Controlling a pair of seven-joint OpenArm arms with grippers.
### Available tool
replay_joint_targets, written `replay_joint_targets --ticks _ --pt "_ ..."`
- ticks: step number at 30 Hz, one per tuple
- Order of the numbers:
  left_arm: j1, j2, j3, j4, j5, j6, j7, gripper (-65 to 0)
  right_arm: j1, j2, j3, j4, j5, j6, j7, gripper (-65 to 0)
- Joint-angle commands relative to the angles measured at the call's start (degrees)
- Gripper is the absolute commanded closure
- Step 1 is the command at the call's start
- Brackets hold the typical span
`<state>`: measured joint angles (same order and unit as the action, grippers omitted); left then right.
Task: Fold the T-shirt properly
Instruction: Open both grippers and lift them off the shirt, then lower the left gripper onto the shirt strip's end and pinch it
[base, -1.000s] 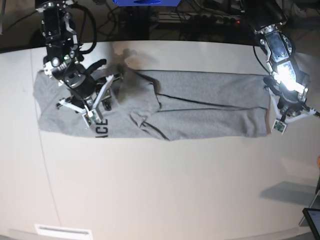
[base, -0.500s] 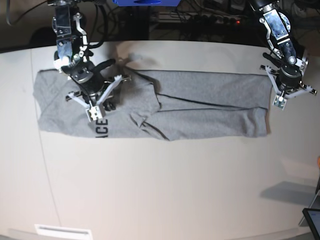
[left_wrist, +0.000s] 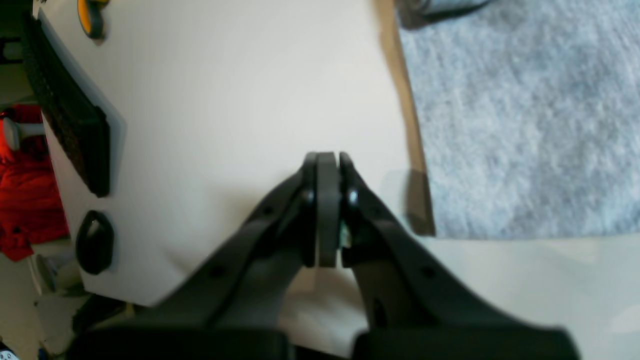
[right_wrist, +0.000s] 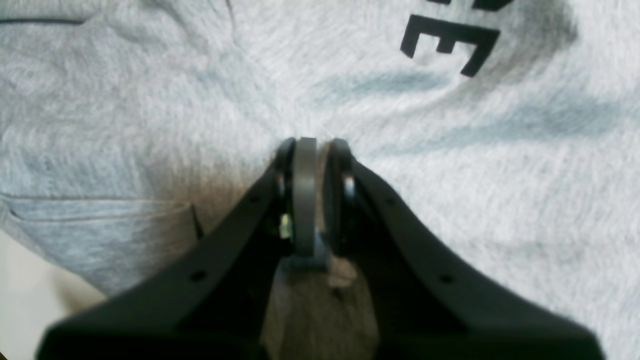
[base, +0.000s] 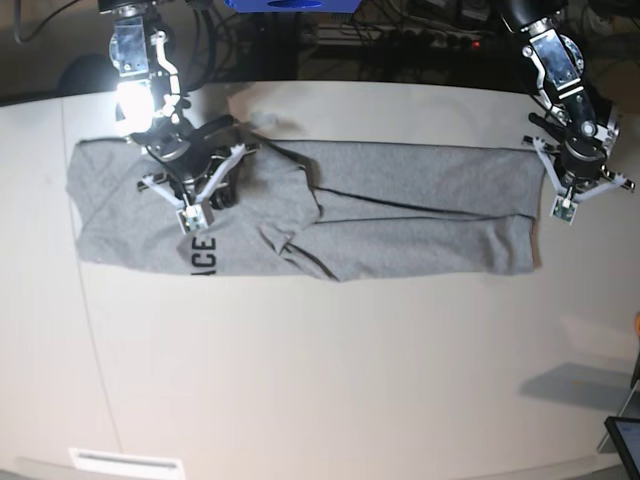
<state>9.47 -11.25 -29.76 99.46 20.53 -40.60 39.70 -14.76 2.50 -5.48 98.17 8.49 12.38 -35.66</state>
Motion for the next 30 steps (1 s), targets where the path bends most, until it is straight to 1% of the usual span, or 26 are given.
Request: replay_joint_targets --ticks 1,2,3,5,7,9,11,14,16,19,21,22,23,24,28,30 --pt "-1.69 -1.02 -0.35 -0.69 0.08 0.6 1.4 -2.7 0.3 -0.09 0.16 0.77 0.26 0.23 0.54 -6.5" --pt "-2.75 -1.37 -0.35 -2.1 0.08 0.6 3.42 -6.2 0.3 -0.09 0.16 0.77 0.26 0.23 0.54 -6.5" --pt "-3.98 -1.9 -0.35 -3.42 0.08 0.6 5.0 -11.4 0.3 -0.09 0.16 0.77 0.26 0.23 0.54 -6.5" --pt "-5.56 -2.16 -0.35 -5.53 -0.36 0.6 5.88 -20.5 0.3 -0.09 0.16 0.77 0.26 0.23 0.54 -6.5" --pt "-6.18 -2.6 -0.62 -6.05 -4.31 0.6 6.06 -27.5 0.3 -0.09 0.16 0.77 0.26 0.23 0.54 -6.5" --pt "-6.18 -3.74 -2.37 -5.17 -10.64 0.6 6.58 -31.1 0.3 -0.09 0.16 0.77 0.26 0.23 0.54 -6.5" --pt "-6.44 -4.62 -4.84 -4.03 -18.38 0.6 11.07 -31.9 0.3 -0.09 0.16 0.77 0.26 0.23 0.54 -6.5" --pt "-7.15 -8.05 -8.0 -4.3 -31.57 0.6 17.66 -31.9 0.3 0.0 0.16 0.77 0.26 0.23 0.54 -6.5" --pt "-6.79 -11.04 -10.02 -5.97 -41.5 0.6 20.56 -31.9 0.3 0.0 -0.02 0.77 0.26 0.23 0.54 -6.5" --pt "-5.56 -15.79 -11.87 -10.19 -57.24 0.6 22.76 -31.9 0.3 0.0 -0.11 0.77 0.26 0.23 0.45 -6.5" --pt "-4.16 -19.13 -11.25 -14.23 -67.7 0.6 23.2 -31.9 0.3 0.0 -0.11 0.77 0.26 0.23 0.45 -6.5" --pt "-3.89 -20.18 -10.55 -15.99 -71.04 0.6 23.2 -31.9 0.3 0.0 -0.11 0.77 0.26 0.23 0.45 -6.5" --pt "-3.8 -21.06 -9.67 -17.75 -73.41 0.6 23.2 -31.9 0.3 0.0 -0.11 0.77 0.26 0.23 0.45 -6.5" --pt "-3.8 -21.77 -8.62 -19.06 -74.38 0.6 23.2 -31.9 0.3 0.0 -0.11 0.77 0.26 0.23 0.45 -6.5" --pt "-4.07 -22.29 -4.66 -22.23 -74.47 0.6 22.93 -31.9 -0.05 0.09 -0.11 0.77 0.26 0.41 0.45 -6.5" --pt "-4.07 -21.94 -4.4 -22.58 -74.64 0.6 22.93 -31.7 -0.14 0.09 -0.11 0.77 0.26 0.5 0.45 -6.5"
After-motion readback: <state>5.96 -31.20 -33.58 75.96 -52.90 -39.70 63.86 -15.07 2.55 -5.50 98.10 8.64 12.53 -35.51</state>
